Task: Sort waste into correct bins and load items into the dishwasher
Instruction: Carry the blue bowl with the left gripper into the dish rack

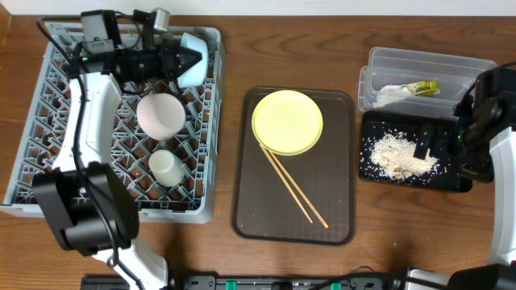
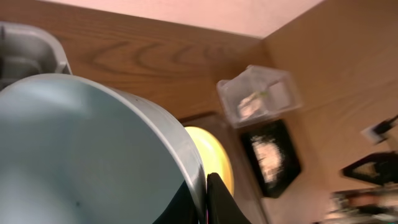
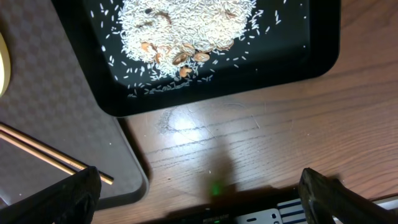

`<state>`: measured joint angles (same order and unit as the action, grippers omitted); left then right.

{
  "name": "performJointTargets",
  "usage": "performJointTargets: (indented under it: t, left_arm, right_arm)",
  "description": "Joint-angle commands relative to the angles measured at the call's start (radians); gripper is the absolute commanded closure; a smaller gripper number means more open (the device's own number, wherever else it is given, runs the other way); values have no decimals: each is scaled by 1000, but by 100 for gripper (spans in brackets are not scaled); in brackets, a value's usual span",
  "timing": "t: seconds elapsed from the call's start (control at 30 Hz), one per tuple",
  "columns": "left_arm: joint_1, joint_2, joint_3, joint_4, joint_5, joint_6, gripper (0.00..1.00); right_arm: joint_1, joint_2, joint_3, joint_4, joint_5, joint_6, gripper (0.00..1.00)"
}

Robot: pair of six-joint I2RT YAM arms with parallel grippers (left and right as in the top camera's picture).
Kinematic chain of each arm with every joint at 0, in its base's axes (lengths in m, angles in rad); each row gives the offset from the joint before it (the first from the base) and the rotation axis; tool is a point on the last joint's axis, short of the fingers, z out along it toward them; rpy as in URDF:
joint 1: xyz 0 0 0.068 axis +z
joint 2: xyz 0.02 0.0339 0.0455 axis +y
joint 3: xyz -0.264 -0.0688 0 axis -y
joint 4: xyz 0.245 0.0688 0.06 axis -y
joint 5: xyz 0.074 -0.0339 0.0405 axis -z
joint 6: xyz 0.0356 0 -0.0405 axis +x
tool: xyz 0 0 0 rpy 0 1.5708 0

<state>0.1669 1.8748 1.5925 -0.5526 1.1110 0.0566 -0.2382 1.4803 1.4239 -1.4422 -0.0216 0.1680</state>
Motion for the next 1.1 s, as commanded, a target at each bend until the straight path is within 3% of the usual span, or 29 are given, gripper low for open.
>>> performJointTargets:
  t: [0.0,0.33,0.67,0.8,0.87,1.07]
  left_arm:
    - [42,69,16,46,140,-150,92]
    - [100,227,16,276,274,-379,92]
    - [191,260,15,304,229,-391,92]
    - [236,260,15,304,188,-392,64]
    - [256,260,15,304,182,-392,43]
    - [296,249,15,304,183,-433,21]
  right_arm:
    - [-6,-16,16,-5,13,11,1]
    - [-6,-17,16,-9,13,11,1]
    - [-6,-17,16,-14,13,11,1]
    - [-5,-17,16,-17,13,11,1]
    - [-5,-17,16,-19,13,11,1]
    - [-5,-17,16,-20,13,11,1]
